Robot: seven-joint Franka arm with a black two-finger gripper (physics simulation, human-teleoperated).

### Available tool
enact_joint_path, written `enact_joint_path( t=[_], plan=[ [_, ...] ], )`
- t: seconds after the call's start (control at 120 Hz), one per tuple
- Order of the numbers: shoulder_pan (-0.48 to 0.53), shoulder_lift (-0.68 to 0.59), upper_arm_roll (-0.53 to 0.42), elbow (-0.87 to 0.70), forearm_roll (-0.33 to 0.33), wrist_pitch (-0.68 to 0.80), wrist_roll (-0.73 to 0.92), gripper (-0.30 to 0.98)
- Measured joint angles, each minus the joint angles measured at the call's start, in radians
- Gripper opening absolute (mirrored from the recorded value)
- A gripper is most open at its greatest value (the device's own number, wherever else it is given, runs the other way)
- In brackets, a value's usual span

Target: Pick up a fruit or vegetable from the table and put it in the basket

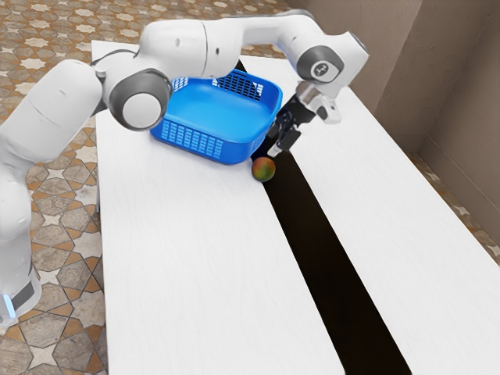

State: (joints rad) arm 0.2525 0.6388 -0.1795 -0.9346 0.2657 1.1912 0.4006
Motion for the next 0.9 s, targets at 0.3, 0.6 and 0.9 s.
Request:
enact_joint_path(
  t=[0.3, 0.6, 0.9],
  plan=[
    [0.007, 0.006, 0.007, 0.000, 0.037, -0.007, 0.040, 0.69],
    [0.016, 0.005, 0.000, 0.015, 0.043, 0.033, 0.074, 0.69],
    [0.016, 0.032, -0.013, 0.025, 0.042, 0.109, 0.095, 0.69]
  ],
)
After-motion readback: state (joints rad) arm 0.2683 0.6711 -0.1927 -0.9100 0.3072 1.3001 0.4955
